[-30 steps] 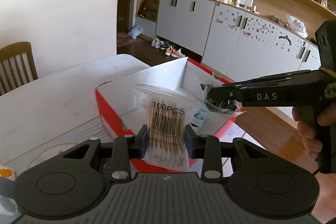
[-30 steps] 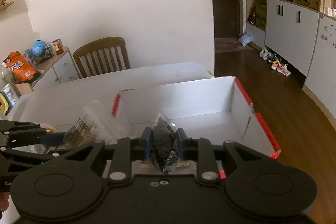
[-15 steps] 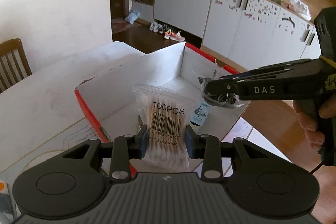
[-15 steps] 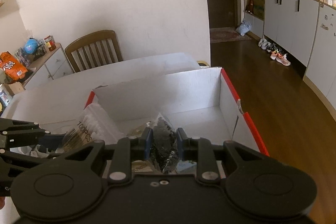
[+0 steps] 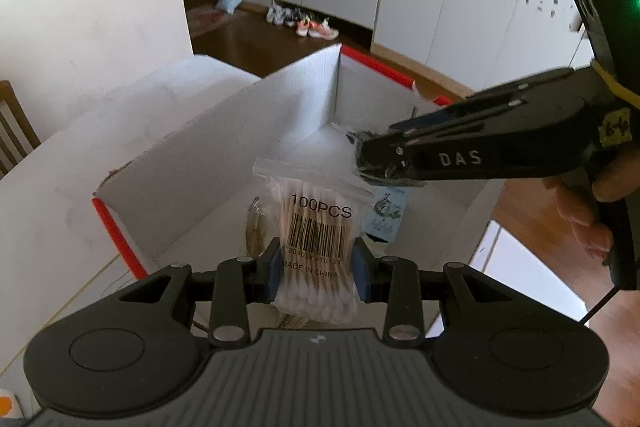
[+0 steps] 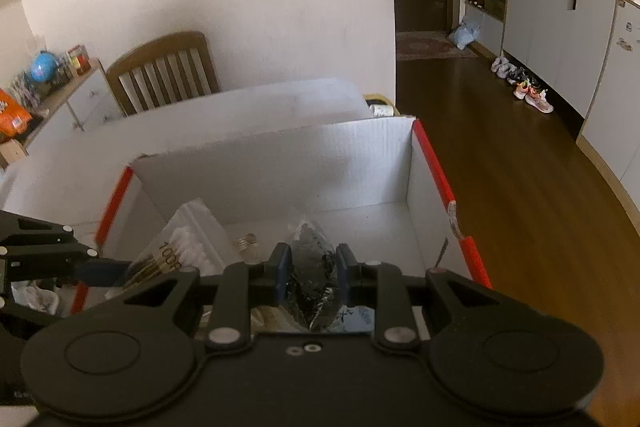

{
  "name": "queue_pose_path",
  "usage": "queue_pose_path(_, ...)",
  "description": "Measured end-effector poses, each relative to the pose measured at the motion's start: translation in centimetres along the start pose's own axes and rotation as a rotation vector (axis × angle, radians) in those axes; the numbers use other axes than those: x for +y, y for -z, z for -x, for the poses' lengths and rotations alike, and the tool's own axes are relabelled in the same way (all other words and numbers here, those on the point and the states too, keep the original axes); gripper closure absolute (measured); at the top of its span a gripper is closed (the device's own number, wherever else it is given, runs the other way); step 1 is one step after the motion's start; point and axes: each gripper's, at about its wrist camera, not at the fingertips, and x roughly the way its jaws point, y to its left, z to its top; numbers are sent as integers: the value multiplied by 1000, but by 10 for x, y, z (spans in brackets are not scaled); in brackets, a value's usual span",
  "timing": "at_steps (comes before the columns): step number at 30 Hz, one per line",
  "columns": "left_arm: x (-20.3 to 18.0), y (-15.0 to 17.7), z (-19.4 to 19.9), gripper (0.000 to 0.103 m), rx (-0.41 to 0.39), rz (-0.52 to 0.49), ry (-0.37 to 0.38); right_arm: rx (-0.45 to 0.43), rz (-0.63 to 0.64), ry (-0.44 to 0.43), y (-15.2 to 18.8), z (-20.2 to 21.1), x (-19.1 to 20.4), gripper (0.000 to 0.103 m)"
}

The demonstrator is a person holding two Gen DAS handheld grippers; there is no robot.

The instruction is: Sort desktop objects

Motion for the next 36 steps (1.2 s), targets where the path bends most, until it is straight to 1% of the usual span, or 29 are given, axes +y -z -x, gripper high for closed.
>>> queue_pose_path(5,3,-7,-17,69,63,-4,-2,47,31,36,-7,-21,4,79)
queue_pose_path(11,8,-13,-30,69,103,-11,-5,98,41,54,-11,-41,8,79)
queue_pose_path(16,11,-20,-39,69,129,-16,-4,140,54,85,-14,-53,8,79)
queue_pose_path(20,13,-22,-46,69,160,-26,-8,183,44,92,-18,-63,5,79)
queue_pose_path(22,11,-24,-48,69,171,-29,3,199,44,95,-18,-67,5,79)
queue_pose_path(25,10,-23,-51,69,187,-58,-8,223,44,96,-19,-72,4,79)
queue_pose_path(28,10,-21,-55,69,211,-68,-2,244,46,93,-18,-77,3,79)
queue_pose_path(36,17,-19,-61,69,244,-60,35,295,58,94,-12,-82,3,80)
